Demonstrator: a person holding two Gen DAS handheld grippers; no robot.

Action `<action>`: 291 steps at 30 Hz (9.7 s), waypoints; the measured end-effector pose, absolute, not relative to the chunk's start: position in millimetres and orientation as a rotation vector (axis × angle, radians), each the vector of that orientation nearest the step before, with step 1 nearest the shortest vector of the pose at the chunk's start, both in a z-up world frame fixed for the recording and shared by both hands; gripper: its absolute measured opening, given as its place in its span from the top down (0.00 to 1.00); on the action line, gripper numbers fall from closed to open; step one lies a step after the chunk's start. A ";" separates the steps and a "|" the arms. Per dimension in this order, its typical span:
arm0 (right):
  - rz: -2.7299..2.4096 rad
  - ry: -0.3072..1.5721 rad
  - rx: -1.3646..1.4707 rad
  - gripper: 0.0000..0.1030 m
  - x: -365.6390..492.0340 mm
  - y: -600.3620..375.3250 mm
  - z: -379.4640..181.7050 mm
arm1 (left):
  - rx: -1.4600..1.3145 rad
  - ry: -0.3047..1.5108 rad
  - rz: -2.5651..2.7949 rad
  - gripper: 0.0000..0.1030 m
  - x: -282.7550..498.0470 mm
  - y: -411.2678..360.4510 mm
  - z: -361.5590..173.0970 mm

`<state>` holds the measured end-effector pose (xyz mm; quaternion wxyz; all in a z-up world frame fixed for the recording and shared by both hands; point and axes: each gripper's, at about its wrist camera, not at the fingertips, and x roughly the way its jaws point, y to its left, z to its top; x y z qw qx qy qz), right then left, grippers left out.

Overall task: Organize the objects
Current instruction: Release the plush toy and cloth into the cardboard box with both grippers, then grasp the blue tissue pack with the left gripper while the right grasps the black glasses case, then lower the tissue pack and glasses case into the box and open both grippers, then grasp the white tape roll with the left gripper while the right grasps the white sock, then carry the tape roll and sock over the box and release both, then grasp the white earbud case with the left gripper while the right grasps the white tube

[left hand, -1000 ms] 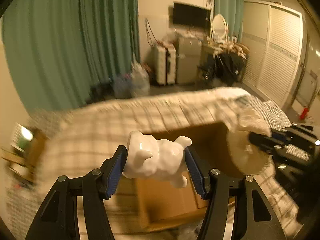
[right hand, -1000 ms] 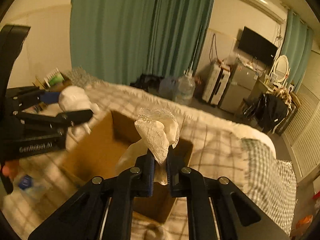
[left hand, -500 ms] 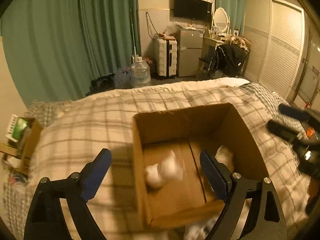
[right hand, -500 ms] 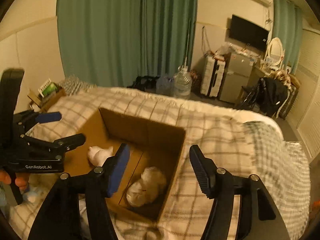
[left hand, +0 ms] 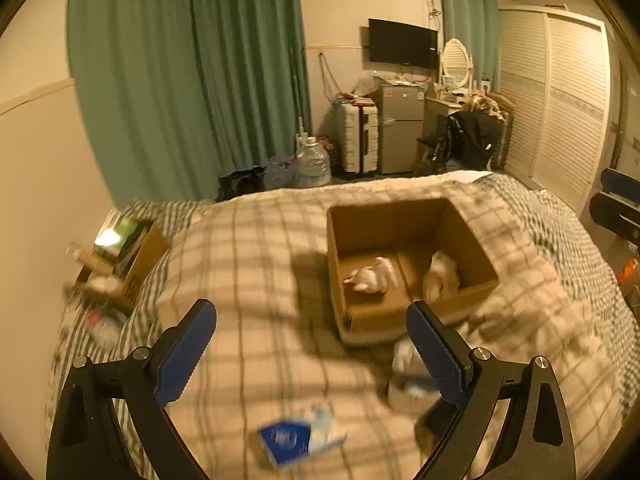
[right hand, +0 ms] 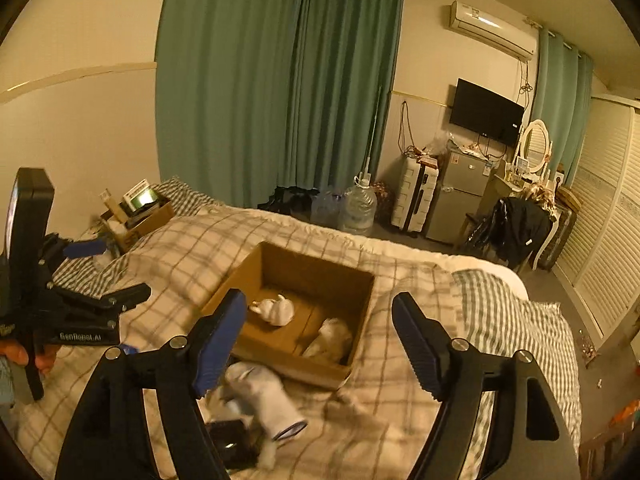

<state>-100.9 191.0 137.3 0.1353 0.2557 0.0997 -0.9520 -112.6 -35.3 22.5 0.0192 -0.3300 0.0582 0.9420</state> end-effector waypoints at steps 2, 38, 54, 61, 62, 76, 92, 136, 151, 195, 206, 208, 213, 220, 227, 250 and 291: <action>-2.763 0.287 0.743 0.27 -88.0 182.0 121.0 | -1.030 0.172 2.958 0.04 -97.3 -36.5 9.2; -2.415 0.461 1.231 0.41 -88.7 114.1 -74.5 | -1.377 -0.003 2.991 0.04 -74.7 -57.7 -102.0; -2.536 0.272 1.133 0.41 -88.1 151.2 -36.7 | -1.505 -0.162 2.883 0.17 -114.4 -68.8 -122.1; -2.572 0.255 1.078 0.41 -81.8 155.1 -23.7 | -1.380 -0.144 2.962 0.18 -87.6 -60.3 -101.4; -2.582 0.246 1.072 0.41 -81.0 158.1 -20.6 | -1.353 -0.116 2.965 0.18 -83.3 -54.9 -96.7; -2.737 0.124 0.903 0.41 -82.6 217.9 53.1 | -1.125 0.038 2.863 0.18 -88.6 -1.6 -33.7; -2.746 0.198 0.717 0.41 -163.8 237.0 152.8 | -0.937 0.245 2.837 0.18 -192.9 40.4 56.0; -2.779 0.128 0.745 0.18 -125.0 244.1 141.8 | -0.913 0.147 2.963 0.01 -130.8 35.4 41.4; -2.670 0.102 1.276 0.18 -150.8 226.8 -54.5 | -1.249 0.094 2.863 0.01 -118.2 44.5 -113.5; -2.373 0.417 1.313 0.18 -188.7 123.6 -93.1 | -1.271 -0.172 2.958 0.22 -126.3 -44.3 -102.6; -2.383 0.376 1.382 0.48 -184.5 130.3 -110.7 | -1.273 -0.213 2.939 0.22 -123.9 -43.9 -102.8; -2.419 0.381 1.340 0.57 -173.0 133.2 -103.0 | -1.265 -0.217 2.948 0.22 -119.4 -43.5 -99.3; -2.494 0.344 1.231 0.62 -142.1 147.6 -74.5 | -1.234 -0.190 2.973 0.22 -104.7 -39.0 -86.0; -2.589 0.257 1.091 0.63 -112.0 167.1 -11.2 | -1.128 -0.199 2.983 0.22 -86.9 -38.6 -47.1; -2.673 0.278 0.916 0.63 -98.0 179.4 64.9 | -0.978 -0.175 2.950 0.22 -90.3 -29.5 10.9; -2.730 0.353 0.749 0.63 -228.4 179.4 135.9 | -0.899 0.094 2.857 0.22 -244.3 27.0 41.9; -2.788 0.194 0.816 0.32 -131.0 232.9 131.2 | -0.865 0.020 2.979 0.02 -130.5 -3.6 39.3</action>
